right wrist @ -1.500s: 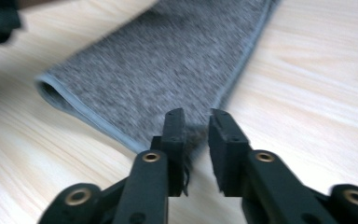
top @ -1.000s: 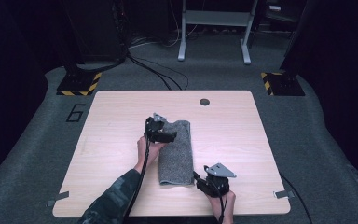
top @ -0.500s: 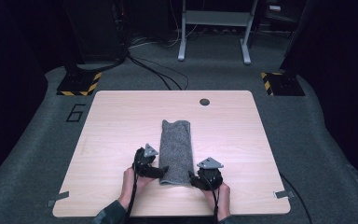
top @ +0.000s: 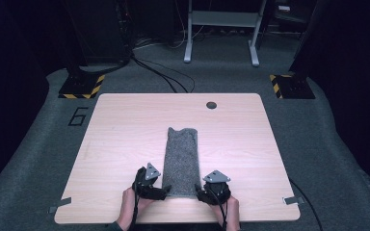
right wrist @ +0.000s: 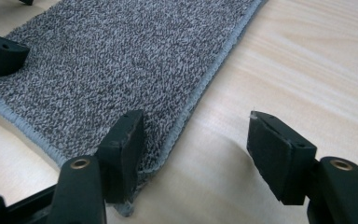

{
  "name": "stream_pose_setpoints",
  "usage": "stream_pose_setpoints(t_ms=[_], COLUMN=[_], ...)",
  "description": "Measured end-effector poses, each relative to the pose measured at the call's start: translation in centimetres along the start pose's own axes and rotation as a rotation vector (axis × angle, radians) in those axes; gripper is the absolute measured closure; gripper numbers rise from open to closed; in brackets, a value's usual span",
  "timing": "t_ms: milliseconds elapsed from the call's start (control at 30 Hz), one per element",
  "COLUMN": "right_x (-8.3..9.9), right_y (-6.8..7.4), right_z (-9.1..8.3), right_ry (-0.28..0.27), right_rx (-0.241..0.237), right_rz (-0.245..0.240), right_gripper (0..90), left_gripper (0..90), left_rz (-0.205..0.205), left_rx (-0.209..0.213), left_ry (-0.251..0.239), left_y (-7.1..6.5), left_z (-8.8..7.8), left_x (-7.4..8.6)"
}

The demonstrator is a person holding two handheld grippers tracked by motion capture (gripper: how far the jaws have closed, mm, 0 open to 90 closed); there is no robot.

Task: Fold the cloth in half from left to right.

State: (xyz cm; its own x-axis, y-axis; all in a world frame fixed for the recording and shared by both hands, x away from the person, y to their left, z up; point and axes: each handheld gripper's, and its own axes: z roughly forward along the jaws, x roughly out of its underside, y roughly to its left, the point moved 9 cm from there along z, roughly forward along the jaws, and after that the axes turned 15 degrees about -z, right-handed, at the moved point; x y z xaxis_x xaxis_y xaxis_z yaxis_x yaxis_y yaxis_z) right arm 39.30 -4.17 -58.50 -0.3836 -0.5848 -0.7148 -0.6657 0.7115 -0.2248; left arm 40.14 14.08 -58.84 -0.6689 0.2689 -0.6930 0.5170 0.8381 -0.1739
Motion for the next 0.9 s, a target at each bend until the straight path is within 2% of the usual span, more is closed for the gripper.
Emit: stream_pose_setpoints(t_ms=[33,100,167,233,267,300,367,400,467,500,533,567,600,633,667,700,733,767,800,833,867,900], right_x=[0.1,0.4,0.6,0.8,0.8,0.9,0.8,0.7,0.1,-0.8,-1.2,-1.2,-2.3,-2.3,-3.3,-3.8,-3.8,-4.3,-5.3,-5.3,-6.1,-6.1], right_y=[0.2,0.4,0.7,0.9,0.9,1.0,1.1,1.0,0.2,-0.9,-1.2,-1.2,-2.6,-2.6,-4.0,-4.7,-4.7,-5.3,-6.6,-6.6,-7.6,-7.6], right_z=[-0.2,-0.5,-0.8,-1.1,-1.1,-1.3,-1.6,-1.6,-1.9,-1.9,-1.8,-1.8,-1.1,-1.1,-0.3,0.2,0.2,0.5,1.5,1.5,2.4,2.4], right_ry=[-0.001,-0.001,0.005,0.007,0.007,0.013,0.01,0.0,-0.031,-0.052,-0.061,-0.061,-0.069,-0.069,-0.075,-0.074,-0.074,-0.081,-0.092,-0.092,-0.108,-0.108], right_rx=[-0.003,-0.024,-0.033,-0.043,-0.043,-0.051,-0.067,-0.071,-0.083,-0.07,-0.071,-0.071,-0.064,-0.064,-0.047,-0.044,-0.044,-0.035,-0.018,-0.018,-0.017,-0.017], right_rz=[0.012,-0.01,0.0,-0.02,-0.02,-0.019,-0.02,-0.013,0.007,0.003,0.013,0.013,0.017,0.017,0.011,0.015,0.015,0.027,0.042,0.042,0.07,0.07], right_gripper=[36.5,36.5,36.5,36.4,36.4,36.2,34.7,34.1,33.4,33.0,33.0,33.0,33.0,33.0,33.6,33.6,33.6,34.0,33.6,33.6,33.3,33.3], left_gripper=[16.4,16.4,16.4,16.3,16.3,16.0,15.2,14.9,14.9,14.9,14.9,15.1,15.1,15.1,15.2,15.2,15.4,15.4,15.4,15.4,15.6,15.7], left_rz=[-0.007,0.004,0.005,0.015,0.003,0.015,0.006,-0.012,-0.023,-0.039,-0.049,-0.049,-0.079,-0.079,-0.119,-0.115,-0.115,-0.128,-0.14,-0.151,-0.176,-0.176], left_rx=[0.005,0.013,0.025,0.016,0.028,0.03,0.038,0.049,0.043,0.047,0.042,0.042,0.028,0.028,0.019,-0.003,-0.003,-0.013,-0.026,-0.041,-0.068,-0.068], left_ry=[0.0,-0.001,0.005,0.003,0.0,0.009,0.009,-0.008,-0.025,-0.039,-0.049,-0.049,-0.074,-0.074,-0.09,-0.097,-0.097,-0.111,-0.131,-0.144,-0.183,-0.183], left_y=[-0.2,-0.6,-1.0,-1.0,-1.2,-1.2,-1.2,-1.1,-0.4,0.3,0.9,0.9,2.0,2.0,3.4,4.1,4.1,4.6,5.1,5.6,6.3,6.3], left_z=[-0.1,-0.4,-0.7,-0.8,-0.8,-1.0,-1.2,-1.3,-1.6,-1.8,-1.8,-1.8,-1.5,-1.5,-0.9,-0.6,-0.6,-0.3,0.0,0.4,1.2,1.2], left_x=[0.2,0.6,1.0,1.1,1.2,1.3,1.2,0.8,-0.2,-1.4,-2.2,-2.2,-3.8,-3.8,-5.7,-6.4,-6.4,-7.2,-7.9,-8.4,-9.4,-9.4])
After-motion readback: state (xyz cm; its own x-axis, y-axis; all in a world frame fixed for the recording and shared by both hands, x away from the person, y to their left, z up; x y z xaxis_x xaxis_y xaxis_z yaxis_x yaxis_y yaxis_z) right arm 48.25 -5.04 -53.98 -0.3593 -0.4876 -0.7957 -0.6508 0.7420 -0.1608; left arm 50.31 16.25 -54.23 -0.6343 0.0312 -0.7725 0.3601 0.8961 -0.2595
